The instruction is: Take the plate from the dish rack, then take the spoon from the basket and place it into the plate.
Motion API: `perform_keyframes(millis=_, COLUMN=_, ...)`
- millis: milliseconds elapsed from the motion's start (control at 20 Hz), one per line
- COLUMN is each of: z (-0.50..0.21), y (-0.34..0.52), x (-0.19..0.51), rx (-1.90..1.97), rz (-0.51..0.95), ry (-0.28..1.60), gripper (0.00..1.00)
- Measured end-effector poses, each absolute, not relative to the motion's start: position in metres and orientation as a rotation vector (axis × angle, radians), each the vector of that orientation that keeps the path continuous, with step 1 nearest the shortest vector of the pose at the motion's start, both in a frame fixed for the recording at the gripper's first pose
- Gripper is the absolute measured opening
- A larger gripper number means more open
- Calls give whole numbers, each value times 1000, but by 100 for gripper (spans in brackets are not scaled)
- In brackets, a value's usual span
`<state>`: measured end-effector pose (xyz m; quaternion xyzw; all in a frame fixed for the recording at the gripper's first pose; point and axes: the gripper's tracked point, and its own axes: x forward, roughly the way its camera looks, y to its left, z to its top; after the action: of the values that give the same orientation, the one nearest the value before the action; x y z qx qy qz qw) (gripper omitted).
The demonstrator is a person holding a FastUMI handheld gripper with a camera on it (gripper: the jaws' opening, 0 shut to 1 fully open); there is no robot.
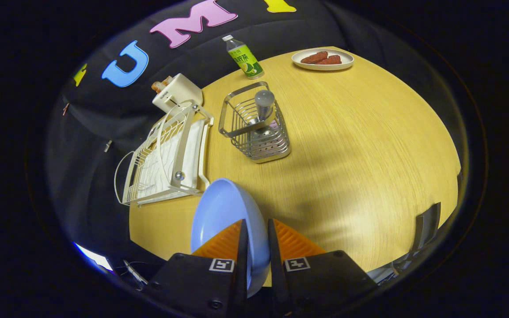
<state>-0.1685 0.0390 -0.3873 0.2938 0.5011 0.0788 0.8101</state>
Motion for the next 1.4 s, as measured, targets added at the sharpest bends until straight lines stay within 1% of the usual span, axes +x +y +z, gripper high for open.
perform_keyframes(millis=50, z=-391, y=35, x=-169, rx=598, rz=150, ry=1082, gripper=26)
perform_keyframes(millis=100, z=-395, y=32, x=-168, rx=586, rz=139, ry=1086, gripper=27)
perform_keyframes(millis=250, z=-394, y=31, x=-167, rx=602, rz=120, ry=1085, gripper=38)
perform_keyframes(millis=300, z=-393, y=30, x=-166, rx=602, rz=116, ry=1081, gripper=39)
perform_keyframes(millis=450, z=-386, y=29, x=-165, rx=589, rz=123, ry=1068, gripper=64)
perform_keyframes(millis=500, z=-385, y=28, x=-163, rx=586, rz=123, ry=1061, gripper=69)
perform_keyframes(millis=550, z=-381, y=26, x=-163, rx=583, rz=122, ry=1055, gripper=77)
perform_keyframes(millis=600, z=-377, y=25, x=-162, rx=581, rz=124, ry=1047, gripper=82)
perform_keyframes(millis=650, z=-372, y=26, x=-161, rx=577, rz=132, ry=1037, gripper=89)
perform_keyframes(millis=750, z=-357, y=27, x=-159, rx=560, rz=165, ry=1006, gripper=97)
perform_keyframes(millis=950, z=-310, y=38, x=-148, rx=492, rz=274, ry=902, gripper=98)
perform_keyframes(millis=1100, z=-250, y=59, x=-135, rx=470, rz=404, ry=773, gripper=98)
perform_keyframes(millis=1150, z=-236, y=59, x=-127, rx=448, rz=424, ry=728, gripper=98)
perform_keyframes(millis=1200, z=-221, y=55, x=-115, rx=413, rz=428, ry=673, gripper=98)
perform_keyframes(millis=1300, z=-205, y=35, x=-84, rx=317, rz=381, ry=577, gripper=98)
perform_keyframes(millis=1400, z=-216, y=3, x=-61, rx=189, rz=287, ry=570, gripper=97)
